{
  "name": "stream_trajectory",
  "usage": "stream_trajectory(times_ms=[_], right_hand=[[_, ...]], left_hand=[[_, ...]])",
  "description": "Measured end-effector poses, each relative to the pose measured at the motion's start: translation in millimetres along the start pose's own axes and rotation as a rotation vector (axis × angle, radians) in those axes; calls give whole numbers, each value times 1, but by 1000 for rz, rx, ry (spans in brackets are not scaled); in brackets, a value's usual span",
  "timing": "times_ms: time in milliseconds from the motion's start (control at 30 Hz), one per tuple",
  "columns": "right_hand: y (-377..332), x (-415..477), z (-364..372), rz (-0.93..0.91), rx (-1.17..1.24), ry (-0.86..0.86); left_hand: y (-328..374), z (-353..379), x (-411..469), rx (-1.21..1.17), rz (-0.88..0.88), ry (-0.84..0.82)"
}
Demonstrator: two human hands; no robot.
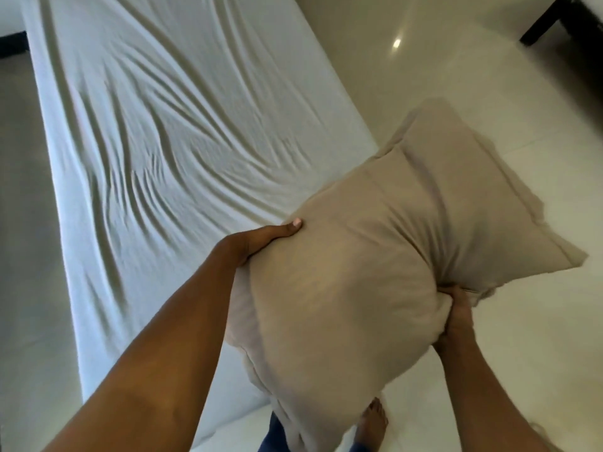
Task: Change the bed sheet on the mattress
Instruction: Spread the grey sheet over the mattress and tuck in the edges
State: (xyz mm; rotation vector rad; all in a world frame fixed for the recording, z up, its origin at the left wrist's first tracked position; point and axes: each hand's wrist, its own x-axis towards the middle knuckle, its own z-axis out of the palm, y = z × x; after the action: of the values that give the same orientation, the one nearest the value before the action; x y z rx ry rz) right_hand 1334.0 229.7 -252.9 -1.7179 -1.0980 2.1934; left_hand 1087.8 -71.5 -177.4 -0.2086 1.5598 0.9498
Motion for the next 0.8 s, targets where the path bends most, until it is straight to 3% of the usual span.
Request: stream_trajectory(times_ms=[200,300,433,500,600,700,800], right_hand=[[-11,-26,68,-116,-10,-1],[-15,-40,120,-136,-117,-55],[-10,-40,181,-31,-232,-115],[4,-35,199,-6,-313,-1],[24,-53,202,-134,-328,116],[43,-75,185,-190,-299,83],[81,-95,154,-165,-429,45]], left_hand=[[-13,-52,-22,-207,-21,-113],[-11,-86,-55,-233,7,-93],[-31,-120,-78,-112,22,120],[-56,-128,-73,-41,23,313],[-89,-132,-62,29,88,550],[-109,-134,-64,16,192,617],[-150,-152,-64,-83,96,623]])
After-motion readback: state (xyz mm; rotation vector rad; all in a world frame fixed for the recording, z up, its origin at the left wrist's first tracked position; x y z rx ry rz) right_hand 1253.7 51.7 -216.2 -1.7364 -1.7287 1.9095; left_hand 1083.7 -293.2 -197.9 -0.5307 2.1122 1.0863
